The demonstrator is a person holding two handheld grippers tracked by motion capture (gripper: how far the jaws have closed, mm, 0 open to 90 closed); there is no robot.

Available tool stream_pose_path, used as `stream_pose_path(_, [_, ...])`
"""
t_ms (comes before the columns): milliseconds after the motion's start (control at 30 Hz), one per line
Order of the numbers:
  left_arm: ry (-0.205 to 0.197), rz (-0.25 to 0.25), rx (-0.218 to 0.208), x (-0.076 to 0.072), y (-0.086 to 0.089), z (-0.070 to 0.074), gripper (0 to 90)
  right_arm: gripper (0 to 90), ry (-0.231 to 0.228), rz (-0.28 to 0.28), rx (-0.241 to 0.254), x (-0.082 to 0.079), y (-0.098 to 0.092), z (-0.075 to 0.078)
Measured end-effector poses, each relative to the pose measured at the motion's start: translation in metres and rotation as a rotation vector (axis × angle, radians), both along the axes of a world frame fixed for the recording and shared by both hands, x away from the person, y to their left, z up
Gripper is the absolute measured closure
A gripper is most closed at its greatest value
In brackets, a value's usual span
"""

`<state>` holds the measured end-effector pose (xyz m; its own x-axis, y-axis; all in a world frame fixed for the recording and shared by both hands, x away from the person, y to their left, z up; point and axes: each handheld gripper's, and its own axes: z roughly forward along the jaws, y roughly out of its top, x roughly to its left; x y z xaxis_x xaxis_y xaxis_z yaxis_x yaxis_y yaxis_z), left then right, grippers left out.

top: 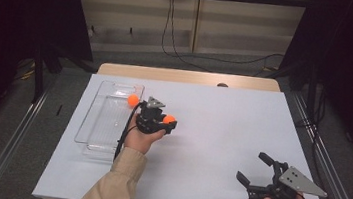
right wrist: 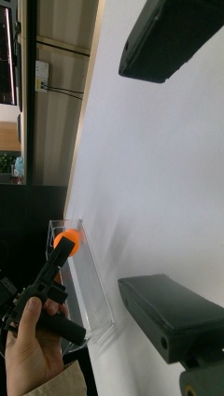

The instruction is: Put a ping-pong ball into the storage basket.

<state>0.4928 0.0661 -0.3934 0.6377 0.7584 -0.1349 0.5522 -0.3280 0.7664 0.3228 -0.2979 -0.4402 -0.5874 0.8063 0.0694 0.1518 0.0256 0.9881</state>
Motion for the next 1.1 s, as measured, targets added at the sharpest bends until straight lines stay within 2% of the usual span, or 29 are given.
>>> stream_pose_path(167, [0.009, -0.001, 0.004, 0.000, 0.002, 0.001, 51.1, 0.6, -0.001, 0.001, -0.002, 0.000, 0.000, 0.000])
stream_pose_path(233, [0.007, 0.013, -0.014, 0.000, 0.002, 0.001, 51.1, 0.6, -0.001, 0.006, -0.008, 0.000, 0.000, 0.000])
stream_pose_path(267, [0.005, 0.008, -0.005, 0.000, 0.002, 0.002, 51.1, 0.6, -0.001, 0.005, -0.007, 0.000, 0.000, 0.000])
stream_pose_path(333, [0.005, 0.016, -0.015, -0.001, 0.002, 0.002, 51.1, 0.6, 0.001, 0.001, 0.001, 0.000, 0.000, 0.000])
stream_pose_path(367, [0.007, 0.000, 0.005, 0.000, 0.004, 0.003, 51.1, 0.6, 0.000, -0.001, 0.001, 0.000, 0.000, 0.000])
stream_pose_path(533, [0.004, 0.001, 0.006, 0.000, 0.005, 0.005, 51.1, 0.6, 0.000, -0.001, 0.001, 0.000, 0.000, 0.000])
stream_pose_path(633, [0.005, 0.022, -0.022, -0.001, 0.004, 0.005, 51.1, 0.6, -0.001, -0.002, -0.001, 0.000, 0.000, 0.000])
stream_pose_path(667, [0.001, 0.006, -0.004, -0.001, 0.006, 0.006, 51.1, 0.6, 0.000, -0.001, 0.000, 0.000, 0.000, 0.000])
stream_pose_path(733, [0.007, 0.005, -0.014, 0.000, 0.007, 0.007, 51.1, 0.6, 0.000, -0.004, 0.010, 0.000, 0.000, 0.000])
stream_pose_path(767, [0.007, 0.005, 0.003, 0.000, 0.008, 0.008, 51.1, 0.6, -0.001, 0.001, 0.001, 0.000, 0.000, 0.000])
stream_pose_path(800, [0.008, 0.012, -0.009, -0.001, 0.008, 0.007, 51.1, 0.6, -0.001, 0.001, 0.003, 0.000, 0.000, 0.000])
stream_pose_path(833, [0.005, 0.004, 0.004, 0.000, 0.009, 0.008, 51.1, 0.6, -0.001, -0.001, 0.005, 0.000, 0.000, 0.000])
stream_pose_path(1100, [0.007, 0.006, 0.010, 0.000, 0.011, 0.010, 51.1, 0.6, -0.001, 0.003, 0.002, 0.000, -0.001, 0.000])
